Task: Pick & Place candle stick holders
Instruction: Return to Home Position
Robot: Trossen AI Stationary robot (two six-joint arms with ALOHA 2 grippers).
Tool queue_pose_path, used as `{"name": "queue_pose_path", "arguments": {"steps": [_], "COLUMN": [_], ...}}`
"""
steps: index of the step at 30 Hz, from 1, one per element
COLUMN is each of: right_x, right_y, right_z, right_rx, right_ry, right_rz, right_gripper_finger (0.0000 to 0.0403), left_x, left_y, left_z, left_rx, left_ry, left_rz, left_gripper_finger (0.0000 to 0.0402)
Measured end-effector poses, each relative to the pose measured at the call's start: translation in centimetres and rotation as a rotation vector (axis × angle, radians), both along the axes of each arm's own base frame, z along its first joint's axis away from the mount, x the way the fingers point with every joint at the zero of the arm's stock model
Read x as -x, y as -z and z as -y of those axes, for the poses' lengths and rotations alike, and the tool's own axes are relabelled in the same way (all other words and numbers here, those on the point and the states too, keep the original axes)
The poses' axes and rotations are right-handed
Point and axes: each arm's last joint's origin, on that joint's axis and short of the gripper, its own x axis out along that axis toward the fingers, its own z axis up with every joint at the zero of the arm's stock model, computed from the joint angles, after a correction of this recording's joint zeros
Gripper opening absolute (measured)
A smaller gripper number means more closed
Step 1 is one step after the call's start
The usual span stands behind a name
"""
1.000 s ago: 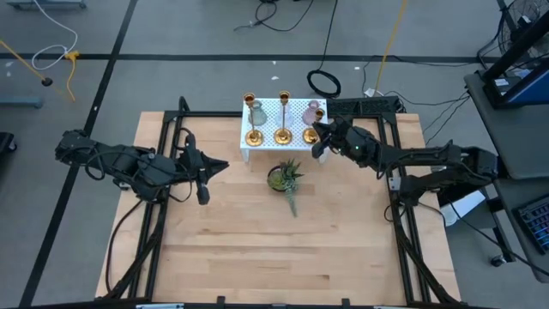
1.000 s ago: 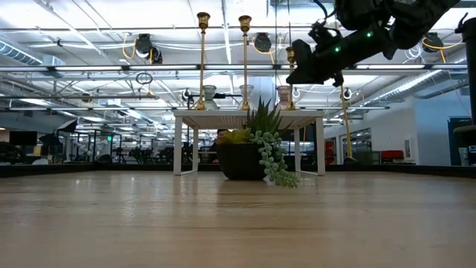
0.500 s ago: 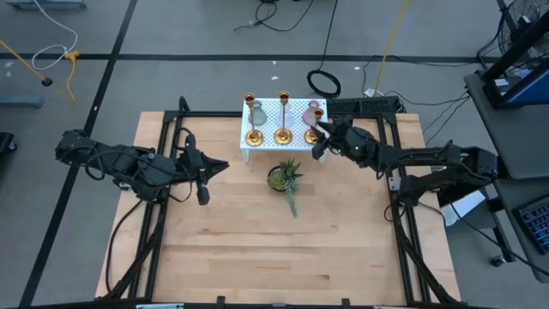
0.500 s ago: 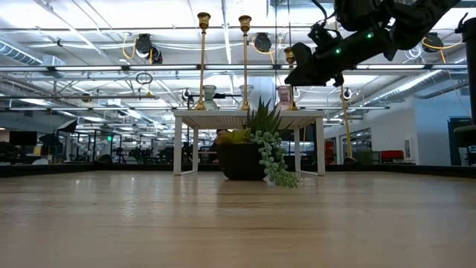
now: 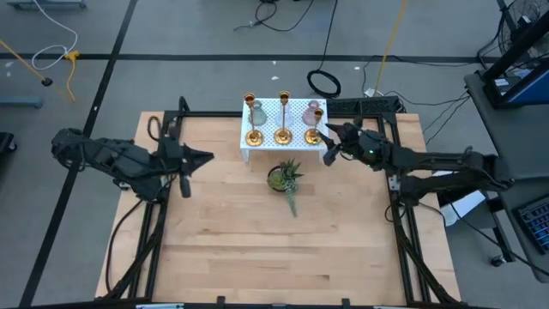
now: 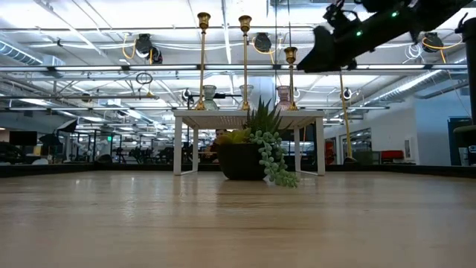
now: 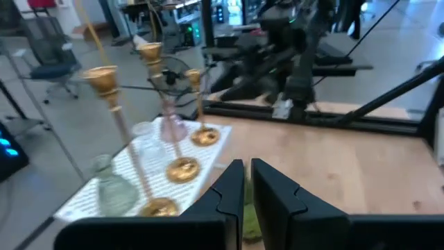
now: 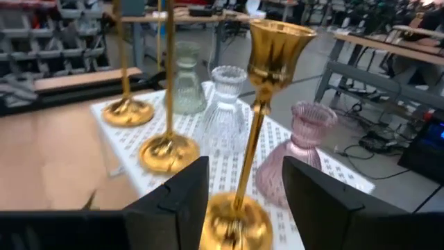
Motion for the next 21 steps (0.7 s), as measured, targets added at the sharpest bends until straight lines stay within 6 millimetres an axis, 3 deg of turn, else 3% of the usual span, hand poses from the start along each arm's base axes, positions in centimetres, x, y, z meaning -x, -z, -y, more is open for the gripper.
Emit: {"name": "queue_pose_path", "arguments": {"steps": [6, 11, 17, 21], "right_x": [2.9, 5.1, 7.1, 7.8], "right_y": [-1.3, -2.4, -2.8, -2.3], "right_z": [-2.6, -4.7, -6.1, -6.6], "right_rx": [-0.045, -0.040, -0.083, -0.159], "right_ry": [-0.091, -0.286, -0.467, -0.539], "right_rz": [-0.010, 0.004, 0.027, -0.018], "right_gripper_finger": [0.0169, 0.0159, 0.0148, 0.0140], "left_x": [3.4, 5.8, 5.8, 4.5], "left_y": [0.4, 1.5, 5.9, 9.9], "left_z": [-1.4, -2.5, -2.4, -1.4], "left_rx": [0.049, 0.083, 0.073, 0.022], "left_ry": [-0.054, -0.147, -0.094, 0.119], "left_rz": [-0.040, -0.059, -0.046, -0.041], "left_gripper_finger": [0.0035, 0.0035, 0.0035, 0.0035]}}
